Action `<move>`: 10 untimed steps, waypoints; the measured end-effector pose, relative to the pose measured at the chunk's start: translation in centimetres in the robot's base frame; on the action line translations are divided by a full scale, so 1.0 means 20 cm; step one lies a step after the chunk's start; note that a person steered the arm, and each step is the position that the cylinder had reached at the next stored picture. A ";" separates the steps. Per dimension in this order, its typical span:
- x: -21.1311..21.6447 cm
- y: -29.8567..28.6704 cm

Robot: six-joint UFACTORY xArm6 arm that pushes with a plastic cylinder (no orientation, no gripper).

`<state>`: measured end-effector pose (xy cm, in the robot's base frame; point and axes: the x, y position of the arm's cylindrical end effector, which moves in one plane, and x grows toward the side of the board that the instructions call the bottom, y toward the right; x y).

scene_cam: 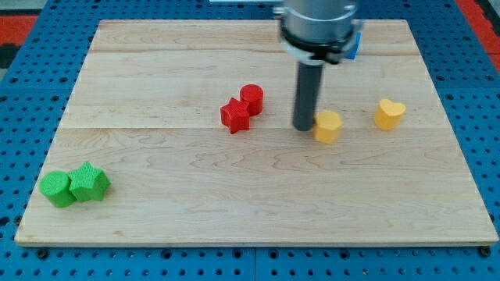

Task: Move the yellow hexagon closer to the yellow heart

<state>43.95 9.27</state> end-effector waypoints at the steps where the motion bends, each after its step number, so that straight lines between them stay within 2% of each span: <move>1: 0.09 -0.09; 2: 0.22 -0.07; 4: 0.06 0.32; 7: 0.12 0.28; 8: 0.09 0.15; 9: -0.04 -0.11; 10: -0.08 -0.16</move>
<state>42.44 6.02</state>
